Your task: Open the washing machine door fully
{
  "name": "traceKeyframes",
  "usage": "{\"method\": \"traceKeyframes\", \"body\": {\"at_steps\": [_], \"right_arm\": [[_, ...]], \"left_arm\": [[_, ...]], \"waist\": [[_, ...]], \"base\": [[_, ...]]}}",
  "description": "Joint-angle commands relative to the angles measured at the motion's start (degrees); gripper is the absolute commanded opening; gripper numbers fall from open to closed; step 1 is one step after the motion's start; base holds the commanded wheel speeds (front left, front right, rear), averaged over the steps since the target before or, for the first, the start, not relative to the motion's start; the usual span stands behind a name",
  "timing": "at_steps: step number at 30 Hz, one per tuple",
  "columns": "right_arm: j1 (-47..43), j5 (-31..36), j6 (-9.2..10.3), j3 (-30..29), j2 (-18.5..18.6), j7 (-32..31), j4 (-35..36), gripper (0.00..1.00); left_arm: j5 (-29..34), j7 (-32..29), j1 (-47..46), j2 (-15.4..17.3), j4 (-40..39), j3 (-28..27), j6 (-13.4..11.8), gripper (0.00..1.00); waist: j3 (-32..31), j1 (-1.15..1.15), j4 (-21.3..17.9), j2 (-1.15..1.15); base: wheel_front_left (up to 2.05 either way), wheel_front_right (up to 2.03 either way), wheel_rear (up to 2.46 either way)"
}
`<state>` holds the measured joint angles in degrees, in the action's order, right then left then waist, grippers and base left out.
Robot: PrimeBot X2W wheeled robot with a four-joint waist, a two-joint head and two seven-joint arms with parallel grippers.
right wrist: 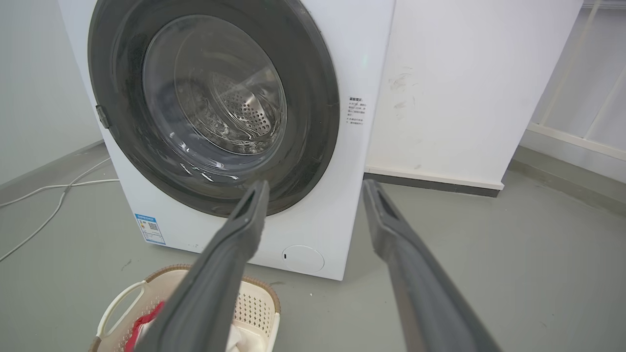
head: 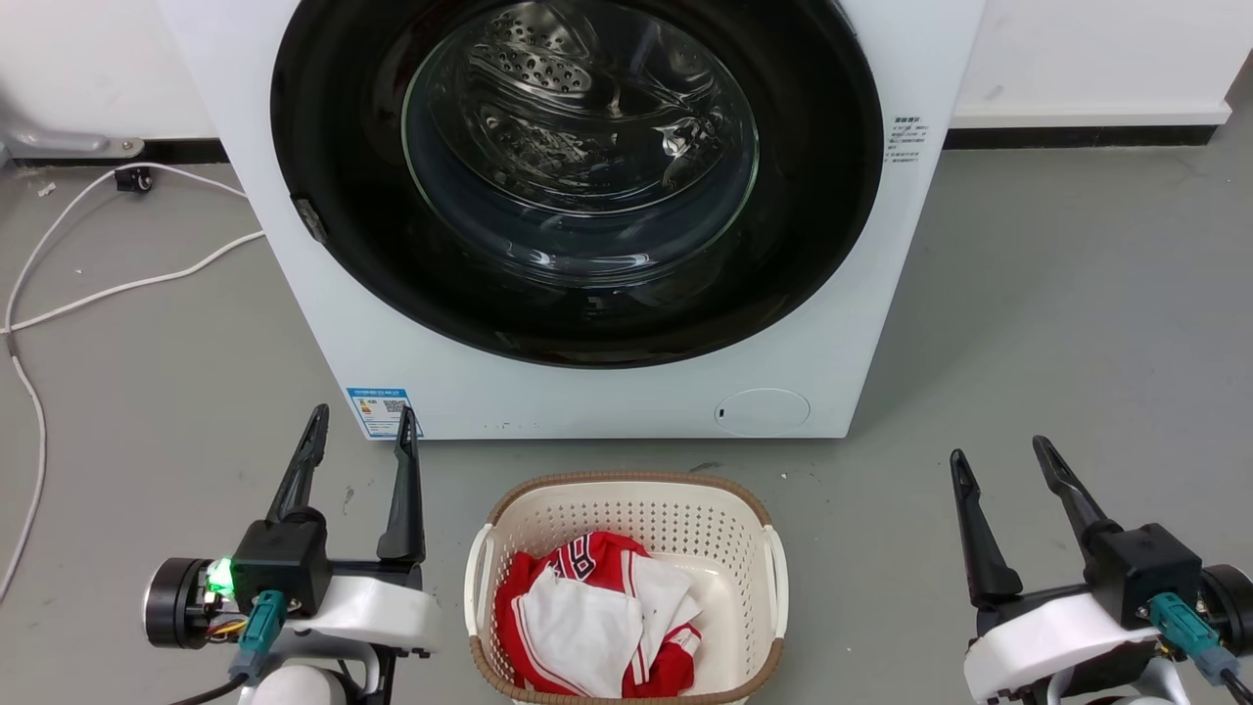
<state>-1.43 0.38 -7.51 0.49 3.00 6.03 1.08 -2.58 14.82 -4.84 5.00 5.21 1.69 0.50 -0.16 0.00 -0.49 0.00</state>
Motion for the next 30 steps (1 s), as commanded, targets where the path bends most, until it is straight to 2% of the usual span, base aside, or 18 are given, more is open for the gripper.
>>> {"method": "traceKeyframes", "body": {"at_steps": [1,19,20,21,23,24,30], "right_arm": [[-0.5,1.5,0.04,0.0,-0.2,0.3,0.4,1.00],[-0.2,-0.5,0.04,0.0,-0.2,0.6,-0.4,1.00],[-0.2,-0.9,0.04,0.0,-0.2,0.4,-0.6,0.91],[-0.2,-0.9,0.04,0.0,-0.2,0.4,-0.6,0.91],[-0.2,-1.3,0.04,0.0,-0.2,0.3,-0.7,0.05],[-0.1,-1.7,0.04,0.1,-0.2,0.4,-0.7,0.00],[0.1,-4.3,0.04,0.4,-0.2,0.7,-1.2,0.00]], "left_arm": [[1.1,0.5,0.7,0.1,0.1,0.1,0.2,1.00],[-0.1,0.4,0.8,-0.8,1.2,-1.1,1.0,1.00],[-0.1,0.4,0.8,-0.9,1.2,-1.1,1.0,1.00],[-0.1,0.4,0.8,-0.9,1.2,-1.1,1.0,1.00],[0.0,0.4,0.9,-0.9,1.2,-1.2,1.1,1.00],[0.0,0.4,0.8,-0.9,1.2,-1.2,1.2,1.00],[0.2,0.4,0.8,-1.0,1.3,-1.3,1.4,1.00]], "waist": [[0.0,0.00,-0.1,0.00],[0.1,0.00,0.1,0.00],[0.1,0.00,0.1,0.00],[0.1,0.00,0.1,0.00],[0.1,0.00,0.1,0.00],[0.2,0.00,0.1,0.00],[0.3,0.00,0.0,0.00]], "base": [[0.00,0.00,0.00],[0.00,0.00,0.00],[0.00,0.00,0.00],[0.00,0.00,0.00],[0.00,0.00,0.00],[0.00,0.00,0.00],[0.00,0.00,0.00]]}}
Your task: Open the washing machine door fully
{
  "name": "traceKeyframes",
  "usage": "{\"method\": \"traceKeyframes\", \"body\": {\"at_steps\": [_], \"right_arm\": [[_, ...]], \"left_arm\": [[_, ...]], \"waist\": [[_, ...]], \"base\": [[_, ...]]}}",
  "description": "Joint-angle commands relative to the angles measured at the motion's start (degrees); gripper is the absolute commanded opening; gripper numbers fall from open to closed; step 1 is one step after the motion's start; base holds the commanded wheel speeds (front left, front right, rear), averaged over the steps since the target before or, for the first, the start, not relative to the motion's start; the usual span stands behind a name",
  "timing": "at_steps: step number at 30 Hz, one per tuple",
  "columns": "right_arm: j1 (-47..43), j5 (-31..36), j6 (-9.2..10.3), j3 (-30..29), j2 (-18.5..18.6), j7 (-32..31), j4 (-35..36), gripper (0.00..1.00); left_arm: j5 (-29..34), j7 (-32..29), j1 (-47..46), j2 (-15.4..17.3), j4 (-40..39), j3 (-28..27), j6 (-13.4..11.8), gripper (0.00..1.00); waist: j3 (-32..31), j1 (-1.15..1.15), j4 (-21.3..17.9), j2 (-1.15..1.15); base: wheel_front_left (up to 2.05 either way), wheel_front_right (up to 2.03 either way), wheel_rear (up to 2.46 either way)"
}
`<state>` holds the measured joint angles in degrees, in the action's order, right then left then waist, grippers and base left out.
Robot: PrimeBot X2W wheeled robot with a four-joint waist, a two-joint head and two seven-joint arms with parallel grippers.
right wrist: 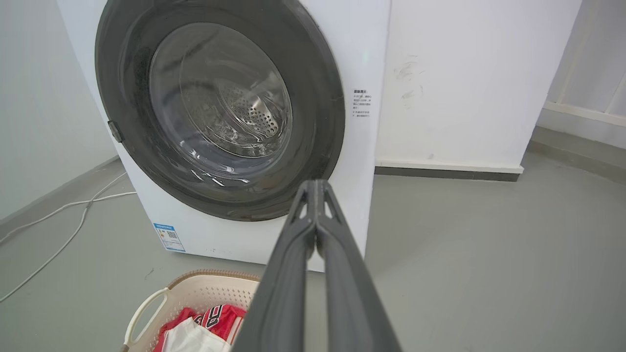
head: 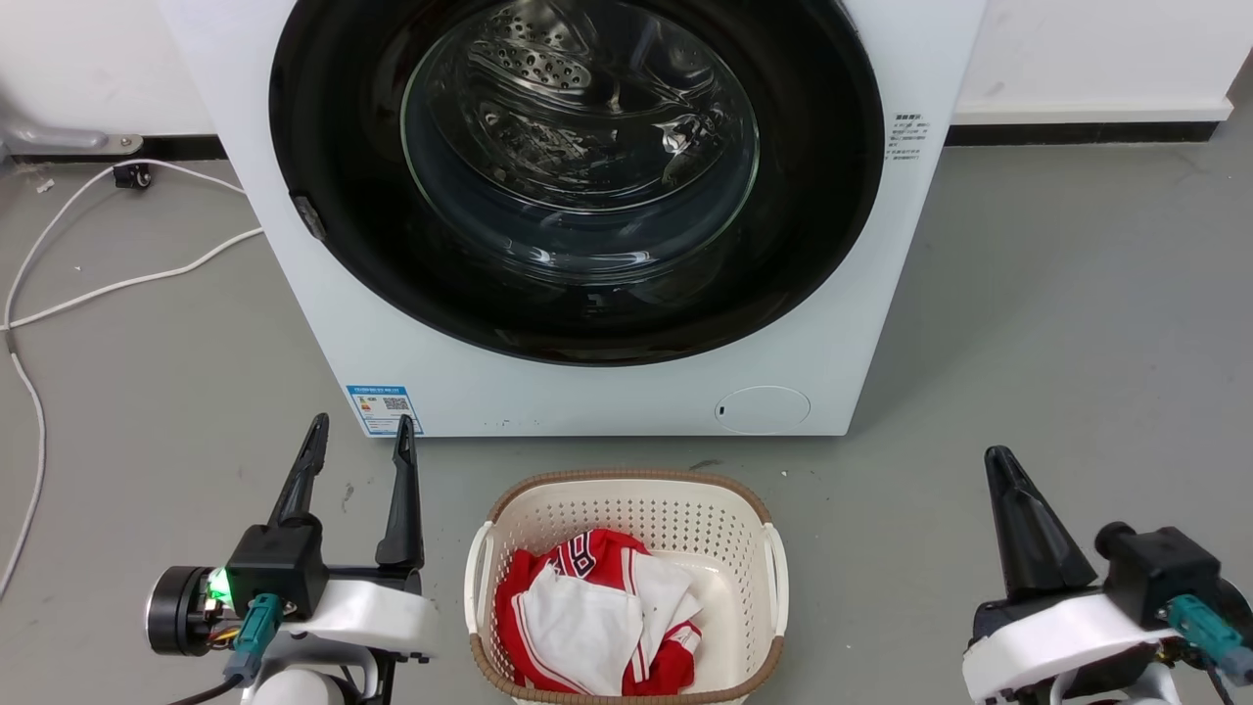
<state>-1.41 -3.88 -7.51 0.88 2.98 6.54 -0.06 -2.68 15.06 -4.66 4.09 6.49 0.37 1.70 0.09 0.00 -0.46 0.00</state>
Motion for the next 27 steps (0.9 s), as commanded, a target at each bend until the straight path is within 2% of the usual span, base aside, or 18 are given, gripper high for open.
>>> {"method": "traceKeyframes", "body": {"at_steps": [1,2,5,12,15,18,23,27], "right_arm": [[0.1,-1.7,0.04,-0.1,-0.2,0.4,-0.2,0.00],[0.2,-3.4,0.04,-0.3,-0.2,0.6,-0.5,0.00],[0.9,-15.5,0.03,0.2,-0.2,2.1,-1.8,0.00],[3.9,-49.6,0.03,3.0,-0.2,6.8,-5.3,0.00],[6.7,-65.4,0.03,2.9,-0.2,7.9,-6.4,0.00],[10.7,-78.3,0.02,1.8,-0.2,8.2,-7.4,0.00],[20.1,-89.8,0.02,-2.5,0.4,6.6,-11.6,0.00],[30.8,-94.5,0.02,-5.0,4.4,4.0,-19.0,0.00]], "left_arm": [[0.4,0.2,0.6,-0.1,0.0,0.0,0.2,1.00],[0.4,0.2,0.6,-0.1,0.0,0.0,0.2,1.00],[0.4,0.2,0.6,-0.2,-0.1,0.0,0.2,1.00],[0.7,0.2,0.2,-0.3,-0.7,0.0,0.2,1.00],[0.6,0.2,-0.6,-0.4,-1.2,-0.1,0.2,1.00],[0.6,0.2,-1.4,-0.4,-1.9,-0.4,0.1,1.00],[0.5,0.2,-3.0,-0.5,-3.2,-0.9,0.0,1.00],[0.3,0.2,-5.1,-0.6,-3.8,-0.9,0.3,1.00]], "waist": [[0.0,0.00,0.0,0.00],[0.1,0.00,0.0,0.00],[0.1,0.00,-0.1,0.00],[1.3,0.00,-0.4,0.00],[2.4,0.00,-0.6,0.00],[3.9,0.00,-0.8,0.00],[7.0,0.00,-1.0,0.00],[9.8,0.00,-0.6,0.00]], "base": [[0.00,0.00,0.00],[0.00,0.00,0.00],[0.00,0.00,0.00],[0.00,0.00,0.00],[0.00,0.00,0.00],[0.00,0.00,0.00],[0.00,0.00,0.00],[0.00,0.00,0.00]]}}
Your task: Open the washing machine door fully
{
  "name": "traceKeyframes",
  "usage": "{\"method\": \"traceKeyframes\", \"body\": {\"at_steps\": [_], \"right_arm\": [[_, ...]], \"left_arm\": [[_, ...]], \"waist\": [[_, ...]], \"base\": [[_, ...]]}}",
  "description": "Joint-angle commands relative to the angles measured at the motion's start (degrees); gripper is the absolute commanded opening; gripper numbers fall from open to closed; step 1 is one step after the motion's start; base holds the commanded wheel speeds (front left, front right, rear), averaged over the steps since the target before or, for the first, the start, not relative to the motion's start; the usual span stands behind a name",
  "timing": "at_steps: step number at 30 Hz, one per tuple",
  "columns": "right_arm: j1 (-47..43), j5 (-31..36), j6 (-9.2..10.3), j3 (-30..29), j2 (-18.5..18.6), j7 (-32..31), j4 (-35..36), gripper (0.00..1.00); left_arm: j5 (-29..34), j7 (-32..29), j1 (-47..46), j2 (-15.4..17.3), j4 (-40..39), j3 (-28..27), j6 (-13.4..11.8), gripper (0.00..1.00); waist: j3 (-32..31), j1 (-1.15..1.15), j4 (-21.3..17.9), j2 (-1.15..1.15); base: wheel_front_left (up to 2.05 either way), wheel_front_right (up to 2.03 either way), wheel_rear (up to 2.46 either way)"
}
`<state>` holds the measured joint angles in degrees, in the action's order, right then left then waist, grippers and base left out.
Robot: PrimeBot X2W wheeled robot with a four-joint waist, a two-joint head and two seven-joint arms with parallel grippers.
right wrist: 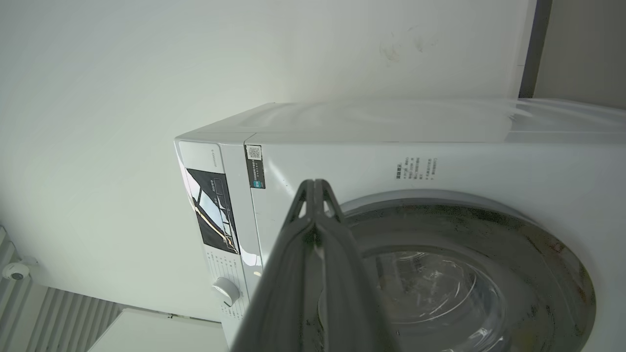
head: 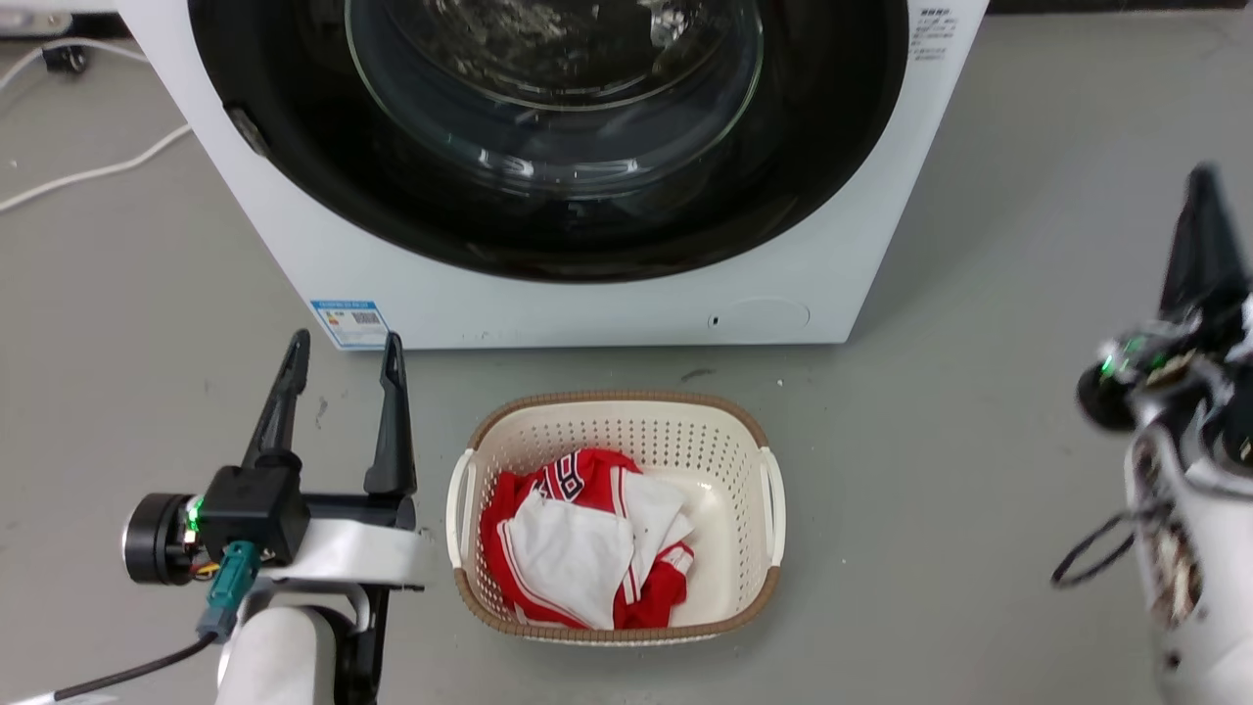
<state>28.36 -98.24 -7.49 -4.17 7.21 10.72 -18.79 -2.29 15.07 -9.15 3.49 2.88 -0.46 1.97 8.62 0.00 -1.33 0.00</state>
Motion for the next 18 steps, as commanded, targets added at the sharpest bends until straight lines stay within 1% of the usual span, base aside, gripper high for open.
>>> {"method": "traceKeyframes", "body": {"at_steps": [1,2,3,4,6,9,12,15,18], "right_arm": [[3.6,-0.6,0.00,0.0,1.2,-0.8,-2.1,0.00],[11.9,-2.1,0.00,0.7,4.6,-3.0,-7.8,0.00],[14.7,-2.2,0.00,1.1,6.0,-3.9,-9.7,0.00],[17.4,-2.6,0.00,1.6,6.9,-4.7,-11.6,0.00],[22.7,-1.2,0.00,3.6,9.1,-6.3,-15.2,0.00],[30.4,-0.4,0.00,6.3,11.5,-9.3,-20.5,0.00],[37.1,1.3,0.00,10.0,12.9,-13.2,-25.1,0.00],[42.9,3.3,0.00,14.1,13.2,-18.0,-29.4,0.00],[47.7,5.0,0.00,17.6,12.8,-22.9,-32.9,0.00]], "left_arm": [[-0.1,0.1,-1.1,0.0,-0.3,-0.1,0.1,1.00],[-0.3,0.1,-2.6,-0.1,-0.8,-0.1,0.2,1.00],[-0.3,0.1,-3.1,-0.1,-1.0,-0.1,0.3,1.00],[-0.3,0.1,-3.6,-0.2,-1.3,0.0,0.3,1.00],[-0.2,0.1,-4.5,-0.2,-1.6,0.3,0.4,1.00],[0.0,0.1,-5.8,-0.2,-2.1,0.7,0.5,1.00],[0.0,0.1,-7.1,-0.3,-2.5,1.2,0.7,1.00],[-0.2,0.1,-8.1,-0.4,-2.8,1.6,0.9,1.00],[-0.4,0.1,-9.1,-0.4,-3.0,2.2,0.9,1.00]], "waist": [[2.0,0.00,0.4,0.00],[3.9,0.00,0.8,0.00],[4.6,0.00,0.9,0.00],[5.3,0.00,1.1,0.00],[6.7,0.00,1.4,0.00],[8.6,0.00,1.7,0.00],[10.1,0.00,2.1,0.00],[11.3,0.00,2.5,0.00],[12.5,0.00,2.9,0.00]], "base": [[0.00,0.00,0.00],[0.00,0.00,0.00],[0.00,0.00,0.00],[0.00,0.00,0.00],[0.00,0.00,0.00],[0.00,0.00,0.00],[0.00,0.00,0.00],[0.00,0.00,0.00],[0.00,0.00,0.00]]}}
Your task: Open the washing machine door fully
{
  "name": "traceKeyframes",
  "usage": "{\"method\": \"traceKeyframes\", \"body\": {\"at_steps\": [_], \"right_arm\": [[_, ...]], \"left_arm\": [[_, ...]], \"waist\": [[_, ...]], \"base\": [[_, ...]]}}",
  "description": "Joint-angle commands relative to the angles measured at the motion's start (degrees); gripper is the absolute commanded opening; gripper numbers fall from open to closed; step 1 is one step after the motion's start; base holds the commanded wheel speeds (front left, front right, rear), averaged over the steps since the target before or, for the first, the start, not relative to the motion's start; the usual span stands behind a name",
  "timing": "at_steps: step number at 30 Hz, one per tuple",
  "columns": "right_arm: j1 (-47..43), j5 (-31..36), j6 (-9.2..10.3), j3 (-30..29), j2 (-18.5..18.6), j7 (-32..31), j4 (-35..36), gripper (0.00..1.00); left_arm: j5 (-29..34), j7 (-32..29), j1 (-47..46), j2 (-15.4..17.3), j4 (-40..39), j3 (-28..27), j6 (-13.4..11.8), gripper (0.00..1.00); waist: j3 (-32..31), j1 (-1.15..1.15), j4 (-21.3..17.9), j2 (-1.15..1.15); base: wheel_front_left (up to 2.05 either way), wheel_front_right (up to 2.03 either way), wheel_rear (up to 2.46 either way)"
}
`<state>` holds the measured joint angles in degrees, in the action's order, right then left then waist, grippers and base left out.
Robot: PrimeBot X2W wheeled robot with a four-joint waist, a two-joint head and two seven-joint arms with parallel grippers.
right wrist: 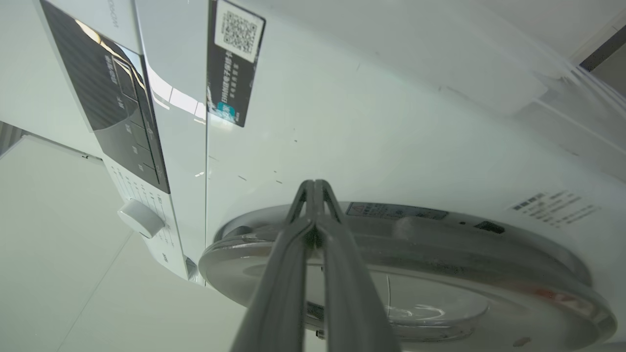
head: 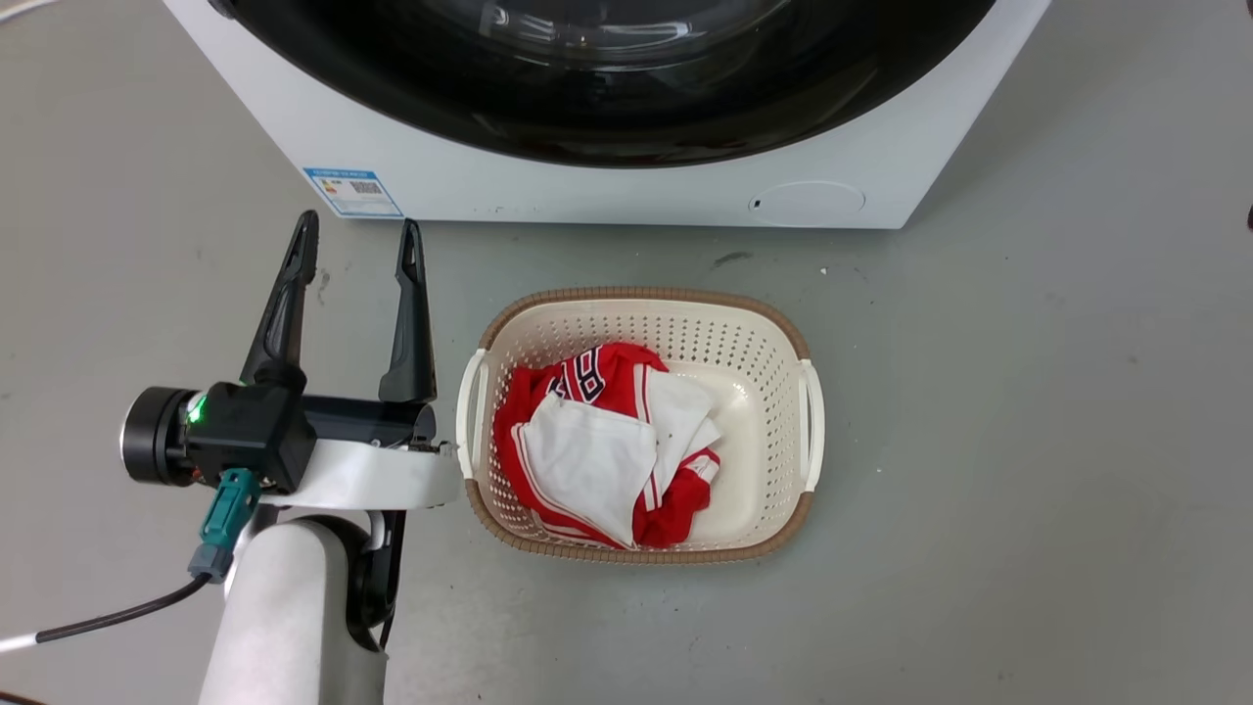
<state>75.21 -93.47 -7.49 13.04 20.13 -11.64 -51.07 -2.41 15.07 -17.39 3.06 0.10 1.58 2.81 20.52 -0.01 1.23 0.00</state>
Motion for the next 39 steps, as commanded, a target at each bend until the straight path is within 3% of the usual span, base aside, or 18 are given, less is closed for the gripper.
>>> {"method": "traceKeyframes", "body": {"at_steps": [1,8,20,31,39], "right_arm": [[2.2,1.0,0.00,1.5,-0.2,-2.0,-1.7,0.00],[9.9,5.2,0.00,7.1,-1.2,-9.2,-9.1,0.00],[15.4,7.7,0.01,9.5,-3.1,-11.9,-15.6,0.00],[12.8,5.5,0.00,9.2,-2.6,-21.5,-13.7,0.00],[5.7,0.9,0.00,8.3,-3.3,-32.4,-8.1,0.00]], "left_arm": [[-0.2,0.1,-1.1,0.0,-0.3,0.3,0.1,1.00],[-0.5,0.1,-2.6,-0.1,-0.9,1.0,0.1,1.00],[-1.3,0.1,-4.2,-0.2,-1.7,1.5,-0.2,1.00],[-1.8,0.1,-3.9,-0.2,-0.8,2.2,-0.7,1.00],[-1.7,0.1,-2.2,-0.2,0.2,2.2,-0.6,1.00]], "waist": [[1.0,0.01,0.5,0.00],[3.9,0.01,1.5,0.00],[7.4,0.01,2.4,0.00],[6.3,0.01,2.0,0.00],[2.3,0.01,1.1,0.00]], "base": [[0.00,0.00,0.00],[0.00,0.00,0.00],[0.00,0.00,0.00],[0.00,0.00,0.00],[0.00,0.00,0.00]]}}
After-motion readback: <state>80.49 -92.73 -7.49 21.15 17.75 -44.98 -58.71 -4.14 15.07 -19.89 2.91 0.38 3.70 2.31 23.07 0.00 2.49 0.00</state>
